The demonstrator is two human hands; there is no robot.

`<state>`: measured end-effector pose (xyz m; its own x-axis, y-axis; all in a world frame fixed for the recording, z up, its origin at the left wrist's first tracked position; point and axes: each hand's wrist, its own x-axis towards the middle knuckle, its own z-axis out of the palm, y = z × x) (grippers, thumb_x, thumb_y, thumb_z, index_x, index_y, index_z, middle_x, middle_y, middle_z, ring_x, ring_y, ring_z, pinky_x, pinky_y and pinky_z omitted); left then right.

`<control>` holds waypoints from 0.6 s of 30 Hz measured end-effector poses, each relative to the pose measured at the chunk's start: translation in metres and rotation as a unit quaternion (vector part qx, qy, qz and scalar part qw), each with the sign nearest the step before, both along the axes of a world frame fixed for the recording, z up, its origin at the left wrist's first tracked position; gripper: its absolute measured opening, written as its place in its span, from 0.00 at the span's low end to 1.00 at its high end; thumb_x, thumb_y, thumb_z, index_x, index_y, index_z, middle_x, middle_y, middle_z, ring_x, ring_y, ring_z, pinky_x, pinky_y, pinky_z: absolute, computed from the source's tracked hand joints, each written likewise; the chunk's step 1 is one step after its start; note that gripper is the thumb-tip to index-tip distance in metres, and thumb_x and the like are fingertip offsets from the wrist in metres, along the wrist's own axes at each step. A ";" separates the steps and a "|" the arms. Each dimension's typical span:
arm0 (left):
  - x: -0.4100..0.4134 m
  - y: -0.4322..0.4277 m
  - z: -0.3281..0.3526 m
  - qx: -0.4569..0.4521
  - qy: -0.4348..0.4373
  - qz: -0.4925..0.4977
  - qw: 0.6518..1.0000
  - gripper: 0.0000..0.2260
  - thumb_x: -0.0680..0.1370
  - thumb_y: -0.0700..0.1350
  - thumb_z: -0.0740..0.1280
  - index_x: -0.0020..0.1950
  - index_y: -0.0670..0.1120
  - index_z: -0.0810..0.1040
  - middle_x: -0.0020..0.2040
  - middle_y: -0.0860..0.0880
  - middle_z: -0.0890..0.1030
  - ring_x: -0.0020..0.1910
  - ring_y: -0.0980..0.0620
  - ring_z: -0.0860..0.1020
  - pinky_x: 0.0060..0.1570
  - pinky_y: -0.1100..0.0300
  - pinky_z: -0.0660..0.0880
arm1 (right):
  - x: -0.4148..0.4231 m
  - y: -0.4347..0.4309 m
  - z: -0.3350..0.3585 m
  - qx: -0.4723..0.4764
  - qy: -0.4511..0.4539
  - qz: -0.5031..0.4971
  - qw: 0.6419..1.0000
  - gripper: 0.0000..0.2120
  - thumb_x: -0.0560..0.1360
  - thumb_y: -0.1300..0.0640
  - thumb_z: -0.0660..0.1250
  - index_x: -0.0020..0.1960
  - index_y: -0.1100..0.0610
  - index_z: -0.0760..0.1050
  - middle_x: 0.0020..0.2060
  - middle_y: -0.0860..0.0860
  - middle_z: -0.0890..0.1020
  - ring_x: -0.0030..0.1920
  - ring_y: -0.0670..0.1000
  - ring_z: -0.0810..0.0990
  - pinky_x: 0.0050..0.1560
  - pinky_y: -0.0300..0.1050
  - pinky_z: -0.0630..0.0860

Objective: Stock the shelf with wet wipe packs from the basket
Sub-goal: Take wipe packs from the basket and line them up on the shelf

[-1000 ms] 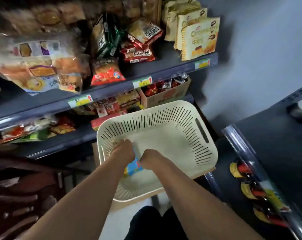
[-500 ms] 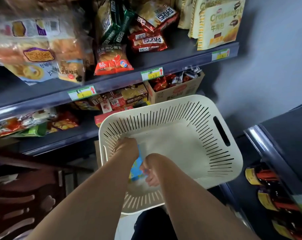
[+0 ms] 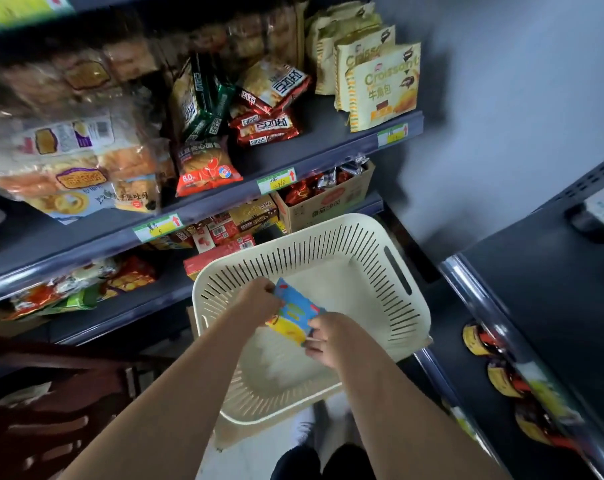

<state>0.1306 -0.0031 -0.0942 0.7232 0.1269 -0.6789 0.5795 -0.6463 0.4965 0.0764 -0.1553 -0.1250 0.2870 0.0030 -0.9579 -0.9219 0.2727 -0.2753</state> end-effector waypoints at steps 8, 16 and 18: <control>-0.058 -0.057 0.147 -0.195 -0.158 0.124 0.960 0.07 0.79 0.36 0.71 0.51 0.47 0.80 0.48 0.41 0.85 0.40 0.46 0.83 0.46 0.47 0.82 | -0.046 -0.073 0.141 -0.169 -0.292 -0.083 0.938 0.08 0.72 0.63 0.70 0.46 0.53 0.84 0.44 0.55 0.87 0.45 0.57 0.87 0.46 0.55 0.85; -0.123 -0.124 0.252 -0.262 -0.333 0.109 0.899 0.08 0.78 0.42 0.74 0.55 0.52 0.83 0.46 0.49 0.85 0.40 0.47 0.82 0.44 0.48 0.79 | -0.104 -0.144 0.277 -0.333 -0.494 -0.086 0.799 0.15 0.76 0.63 0.69 0.41 0.43 0.80 0.37 0.36 0.84 0.41 0.36 0.82 0.42 0.31 0.76; -0.134 -0.143 0.278 -0.279 -0.351 0.079 0.890 0.07 0.79 0.40 0.72 0.51 0.52 0.83 0.45 0.50 0.85 0.40 0.49 0.82 0.45 0.49 0.80 | -0.125 -0.162 0.304 -0.363 -0.517 -0.100 0.769 0.13 0.77 0.63 0.70 0.44 0.44 0.80 0.38 0.35 0.83 0.41 0.33 0.81 0.41 0.27 0.74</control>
<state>-0.0031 -0.1458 0.1840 0.9973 0.0493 -0.0552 0.0610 -0.1235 0.9905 -0.0484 -0.3170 0.1794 0.8205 -0.5691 0.0539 -0.0682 -0.1911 -0.9792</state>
